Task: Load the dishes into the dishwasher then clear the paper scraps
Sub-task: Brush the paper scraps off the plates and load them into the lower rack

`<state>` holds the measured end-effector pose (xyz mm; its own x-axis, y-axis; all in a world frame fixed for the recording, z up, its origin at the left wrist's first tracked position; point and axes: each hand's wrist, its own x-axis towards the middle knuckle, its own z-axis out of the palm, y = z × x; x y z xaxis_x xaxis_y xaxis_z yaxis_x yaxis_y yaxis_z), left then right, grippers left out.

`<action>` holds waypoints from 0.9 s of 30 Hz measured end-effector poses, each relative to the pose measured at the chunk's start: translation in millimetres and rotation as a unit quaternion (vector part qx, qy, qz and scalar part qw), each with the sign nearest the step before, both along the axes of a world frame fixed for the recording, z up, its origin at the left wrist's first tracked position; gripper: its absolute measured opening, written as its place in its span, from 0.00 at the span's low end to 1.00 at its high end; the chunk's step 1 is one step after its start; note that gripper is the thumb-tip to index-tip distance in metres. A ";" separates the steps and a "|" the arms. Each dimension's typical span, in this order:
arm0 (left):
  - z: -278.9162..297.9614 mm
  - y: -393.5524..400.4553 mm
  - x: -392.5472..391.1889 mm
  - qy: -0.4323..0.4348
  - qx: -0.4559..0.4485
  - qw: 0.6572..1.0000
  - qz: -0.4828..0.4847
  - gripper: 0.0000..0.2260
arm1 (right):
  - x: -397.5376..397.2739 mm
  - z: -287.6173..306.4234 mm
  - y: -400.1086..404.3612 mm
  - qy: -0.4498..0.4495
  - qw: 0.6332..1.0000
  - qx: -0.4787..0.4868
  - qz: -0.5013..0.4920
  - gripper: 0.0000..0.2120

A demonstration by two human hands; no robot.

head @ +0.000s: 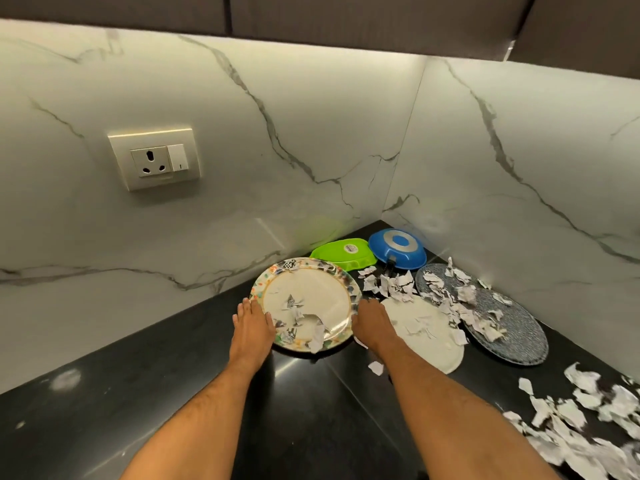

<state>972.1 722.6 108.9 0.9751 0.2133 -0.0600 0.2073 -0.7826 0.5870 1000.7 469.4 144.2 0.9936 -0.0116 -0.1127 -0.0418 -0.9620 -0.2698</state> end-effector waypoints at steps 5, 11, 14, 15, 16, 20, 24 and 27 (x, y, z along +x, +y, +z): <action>2.0 10.7 37.8 0.035 -0.035 0.997 0.054 0.08 | 37.2 -15.6 2.8 0.025 0.996 0.037 -0.071 0.11; 2.3 22.6 58.4 0.037 -0.066 0.984 0.159 0.07 | 56.4 -40.9 2.4 0.040 0.983 0.106 -0.141 0.13; 7.0 29.2 60.9 0.070 -0.093 0.967 0.226 0.01 | 52.0 -43.7 -2.8 0.055 0.973 0.135 -0.180 0.13; 6.9 30.6 61.3 0.078 -0.104 0.961 0.246 0.02 | 49.8 -43.1 -4.8 0.060 0.968 0.150 -0.191 0.12; 7.8 31.3 59.9 0.083 -0.114 0.955 0.262 0.03 | 47.9 -41.9 -7.3 0.063 0.963 0.167 -0.201 0.11; 16.5 25.6 52.0 0.058 -0.157 0.949 0.266 0.03 | 38.0 -18.8 -11.3 0.021 0.950 0.218 -0.223 0.10; 48.6 10.1 47.7 -0.047 -0.176 0.958 0.222 0.05 | 24.1 17.0 -21.2 -0.097 0.927 0.282 -0.226 0.15; 72.1 -1.3 46.9 -0.140 -0.181 0.958 0.171 0.05 | 13.0 37.4 -36.4 -0.176 0.912 0.301 -0.219 0.13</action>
